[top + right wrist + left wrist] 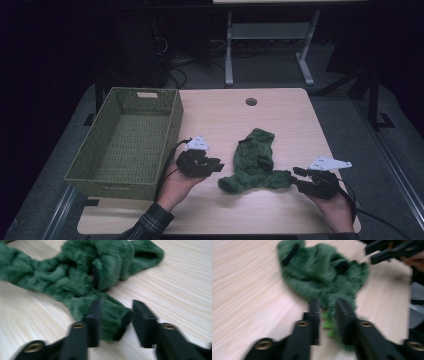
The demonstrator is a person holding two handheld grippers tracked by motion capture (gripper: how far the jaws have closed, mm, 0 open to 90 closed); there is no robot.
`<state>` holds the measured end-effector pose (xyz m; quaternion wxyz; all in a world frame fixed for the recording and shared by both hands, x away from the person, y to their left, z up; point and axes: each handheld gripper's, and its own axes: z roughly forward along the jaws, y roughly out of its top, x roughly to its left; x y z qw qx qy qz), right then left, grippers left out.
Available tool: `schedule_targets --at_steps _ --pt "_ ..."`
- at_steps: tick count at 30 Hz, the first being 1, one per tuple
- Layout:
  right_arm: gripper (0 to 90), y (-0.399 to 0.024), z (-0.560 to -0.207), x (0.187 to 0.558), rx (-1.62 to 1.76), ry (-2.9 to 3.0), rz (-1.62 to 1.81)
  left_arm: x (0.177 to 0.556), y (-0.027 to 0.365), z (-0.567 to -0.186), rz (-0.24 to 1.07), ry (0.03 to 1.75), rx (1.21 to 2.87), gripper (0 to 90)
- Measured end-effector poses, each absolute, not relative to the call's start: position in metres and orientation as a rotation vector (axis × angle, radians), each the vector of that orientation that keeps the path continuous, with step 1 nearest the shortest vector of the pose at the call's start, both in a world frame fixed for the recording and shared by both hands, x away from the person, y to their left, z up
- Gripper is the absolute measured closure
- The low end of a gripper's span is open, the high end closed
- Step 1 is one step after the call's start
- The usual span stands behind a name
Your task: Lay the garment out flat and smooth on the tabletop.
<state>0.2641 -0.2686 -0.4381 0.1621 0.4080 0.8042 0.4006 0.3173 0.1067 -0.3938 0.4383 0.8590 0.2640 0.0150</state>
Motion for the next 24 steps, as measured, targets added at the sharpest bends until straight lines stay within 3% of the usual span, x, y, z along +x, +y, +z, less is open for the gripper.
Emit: schedule_targets --at_steps 3,7,17,24 --pt "78.1 -0.262 -0.438 0.267 1.137 2.328 1.146 0.312 0.093 -0.396 -0.023 0.604 2.154 89.5" --pt "89.8 -0.252 -0.442 0.275 1.130 2.383 1.120 0.303 0.076 -0.407 -0.080 0.566 2.197 89.7" --pt "89.8 -0.248 -0.457 0.284 1.118 2.463 1.025 0.300 0.067 -0.445 -0.134 0.618 2.333 89.6" --pt "89.9 -0.247 -0.464 0.286 1.144 2.500 0.983 0.307 0.072 -0.452 -0.046 0.633 2.401 89.8"
